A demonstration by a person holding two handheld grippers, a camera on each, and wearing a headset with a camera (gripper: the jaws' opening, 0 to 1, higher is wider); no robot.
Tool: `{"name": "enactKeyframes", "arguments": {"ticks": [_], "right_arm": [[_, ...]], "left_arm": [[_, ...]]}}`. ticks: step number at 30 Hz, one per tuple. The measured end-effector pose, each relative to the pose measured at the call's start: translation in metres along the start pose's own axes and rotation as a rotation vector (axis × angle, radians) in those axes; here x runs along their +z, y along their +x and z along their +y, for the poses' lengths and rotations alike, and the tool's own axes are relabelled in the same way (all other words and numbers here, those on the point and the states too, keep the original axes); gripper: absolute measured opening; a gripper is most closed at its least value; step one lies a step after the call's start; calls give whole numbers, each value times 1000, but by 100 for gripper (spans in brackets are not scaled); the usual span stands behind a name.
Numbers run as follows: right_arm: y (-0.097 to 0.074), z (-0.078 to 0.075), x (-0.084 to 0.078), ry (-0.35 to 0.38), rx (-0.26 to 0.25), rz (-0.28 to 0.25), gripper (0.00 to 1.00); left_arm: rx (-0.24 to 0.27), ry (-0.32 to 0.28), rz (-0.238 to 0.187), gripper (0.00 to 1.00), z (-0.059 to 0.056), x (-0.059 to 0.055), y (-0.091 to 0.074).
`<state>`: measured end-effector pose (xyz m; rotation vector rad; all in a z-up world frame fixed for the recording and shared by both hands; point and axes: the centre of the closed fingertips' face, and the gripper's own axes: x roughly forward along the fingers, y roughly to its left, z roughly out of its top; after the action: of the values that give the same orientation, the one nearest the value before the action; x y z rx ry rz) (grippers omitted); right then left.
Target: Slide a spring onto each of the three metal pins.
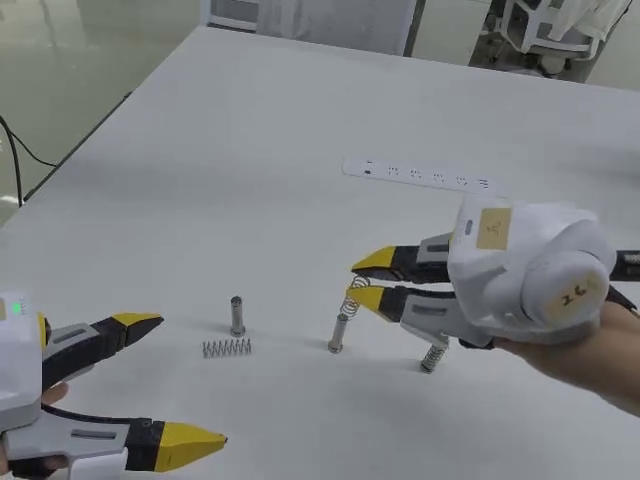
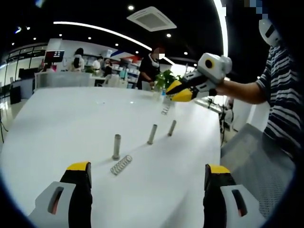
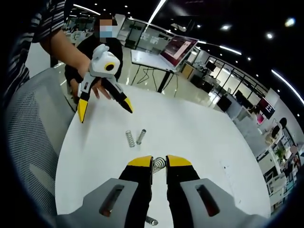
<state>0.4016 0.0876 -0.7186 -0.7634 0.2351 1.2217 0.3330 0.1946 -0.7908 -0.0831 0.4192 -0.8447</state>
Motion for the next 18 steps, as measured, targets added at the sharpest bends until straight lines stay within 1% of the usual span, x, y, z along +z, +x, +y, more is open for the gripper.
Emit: {"name": "enactKeyframes", "arguments": {"ticks": [4, 8, 11, 15, 18], "right_arm": [[1, -9, 5, 9, -7, -11, 8], [4, -16, 2, 19, -16, -4, 7], [7, -16, -2, 38, -4, 2, 7], [12, -13, -11, 45, 12, 29, 7], [15, -11, -14, 46, 21, 38, 7]], "left_arm": [[2, 1, 1, 96, 1, 0, -1], [5, 1, -3, 96, 2, 2, -2], [8, 1, -1, 96, 3, 1, -3], [12, -1, 3, 96, 4, -1, -4], [16, -4, 1, 96, 5, -1, -5]]}}
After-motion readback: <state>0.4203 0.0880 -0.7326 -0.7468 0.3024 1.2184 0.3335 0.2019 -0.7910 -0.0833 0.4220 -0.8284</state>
